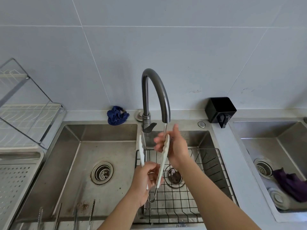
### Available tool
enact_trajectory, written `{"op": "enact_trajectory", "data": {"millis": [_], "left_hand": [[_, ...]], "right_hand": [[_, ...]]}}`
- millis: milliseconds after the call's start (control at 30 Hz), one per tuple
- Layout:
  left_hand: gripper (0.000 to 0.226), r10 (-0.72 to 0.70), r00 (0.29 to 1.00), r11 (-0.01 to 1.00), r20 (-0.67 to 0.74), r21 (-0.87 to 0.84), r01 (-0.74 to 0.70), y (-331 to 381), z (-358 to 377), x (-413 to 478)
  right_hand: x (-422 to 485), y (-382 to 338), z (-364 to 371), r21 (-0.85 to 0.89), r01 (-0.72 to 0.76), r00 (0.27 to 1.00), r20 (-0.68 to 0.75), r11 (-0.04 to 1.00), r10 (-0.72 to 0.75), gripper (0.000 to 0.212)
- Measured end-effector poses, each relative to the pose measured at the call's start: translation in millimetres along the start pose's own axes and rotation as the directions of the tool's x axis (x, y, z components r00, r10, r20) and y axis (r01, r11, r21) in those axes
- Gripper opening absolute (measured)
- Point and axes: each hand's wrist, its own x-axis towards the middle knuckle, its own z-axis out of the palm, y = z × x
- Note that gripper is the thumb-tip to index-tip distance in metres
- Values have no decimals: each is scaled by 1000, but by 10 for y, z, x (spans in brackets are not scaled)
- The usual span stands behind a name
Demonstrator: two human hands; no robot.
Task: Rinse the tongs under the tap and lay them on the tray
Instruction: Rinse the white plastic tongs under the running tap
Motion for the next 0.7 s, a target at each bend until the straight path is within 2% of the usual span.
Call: {"op": "enact_trajectory", "data": {"millis": [33, 133, 200, 300, 367, 433, 533, 600, 700], "left_hand": [[24, 8, 1000, 1000, -14, 1, -8, 15, -15, 15], [23, 36, 999, 998, -26, 56, -35, 39, -55, 57], [20, 28, 999, 999, -37, 36, -27, 11, -76, 72], [23, 50, 995, 999, -85, 13, -49, -65, -87, 98], [33, 81, 992, 996, -95, 37, -78, -75, -54, 127], [44, 99, 991, 994, -92, 47, -95, -9, 15, 158], [54, 106, 988, 994, -109, 27, -104, 126, 72, 211], [49, 89, 990, 995, -114, -35, -94, 170, 65, 235], [32, 71, 995, 992, -76, -97, -78, 139, 123, 228]], "right_hand": [[-21, -8, -31, 122, -45, 996, 86, 992, 35, 50], [-84, 70, -94, 160, -50, 980, 196, 986, 18, 34], [-97, 70, -75, 184, -71, 987, 158, 980, 42, 32], [-76, 28, -21, 224, -82, 996, -23, 971, 90, 45], [-89, 42, -7, 230, -64, 998, -4, 971, 67, 52], [-126, 79, 1, 202, -80, 992, 115, 976, 57, 55], [-172, 61, 15, 99, -57, 972, 232, 993, 32, 40], [-171, -26, 50, 57, 2, 982, 190, 998, -13, 38], [-146, -107, 111, -1, 85, 995, 61, 996, -85, 46]]}}
